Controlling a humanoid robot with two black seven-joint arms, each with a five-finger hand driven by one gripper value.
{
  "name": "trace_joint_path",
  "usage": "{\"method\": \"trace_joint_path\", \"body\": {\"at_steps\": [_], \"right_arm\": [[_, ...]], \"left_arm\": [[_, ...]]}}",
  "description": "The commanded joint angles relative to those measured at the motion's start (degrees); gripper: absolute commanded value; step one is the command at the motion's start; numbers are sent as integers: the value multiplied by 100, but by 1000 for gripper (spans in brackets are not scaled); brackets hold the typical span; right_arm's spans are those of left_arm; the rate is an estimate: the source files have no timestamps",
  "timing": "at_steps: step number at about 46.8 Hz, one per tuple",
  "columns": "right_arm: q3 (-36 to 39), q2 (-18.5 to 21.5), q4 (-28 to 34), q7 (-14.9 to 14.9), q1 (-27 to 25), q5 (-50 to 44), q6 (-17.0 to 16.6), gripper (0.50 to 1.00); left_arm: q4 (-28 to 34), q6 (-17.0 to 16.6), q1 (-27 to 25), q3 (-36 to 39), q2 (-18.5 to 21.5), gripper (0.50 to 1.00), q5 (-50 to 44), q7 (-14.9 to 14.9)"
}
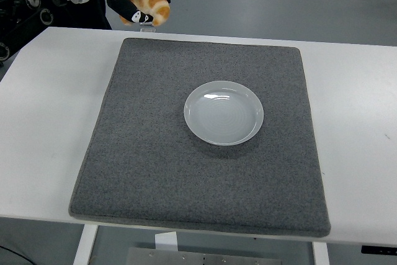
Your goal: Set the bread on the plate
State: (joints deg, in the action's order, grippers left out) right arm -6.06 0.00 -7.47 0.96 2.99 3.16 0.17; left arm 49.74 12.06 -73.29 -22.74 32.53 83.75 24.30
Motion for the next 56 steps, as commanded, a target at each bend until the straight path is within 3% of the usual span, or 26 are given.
{"method": "trace_joint_path", "body": {"at_steps": [1,14,19,32,56], "right_arm": [[0,0,0,0,0,0,0,952],[0,0,0,0,0,0,-9,952],[0,0,0,0,0,0,0,954],[0,0,0,0,0,0,0,952],[0,0,0,0,0,0,0,952]], "left_arm": [[193,60,-115,-3,-10,500,-17,-4],[809,60,-362,15,-229,500,-26,-13],[818,60,-362,23,-554,500,-26,-13],[774,-72,-125,436,-915,500,36,-31],[432,-1232,842,1060,-1468,500,537,-39]]}}
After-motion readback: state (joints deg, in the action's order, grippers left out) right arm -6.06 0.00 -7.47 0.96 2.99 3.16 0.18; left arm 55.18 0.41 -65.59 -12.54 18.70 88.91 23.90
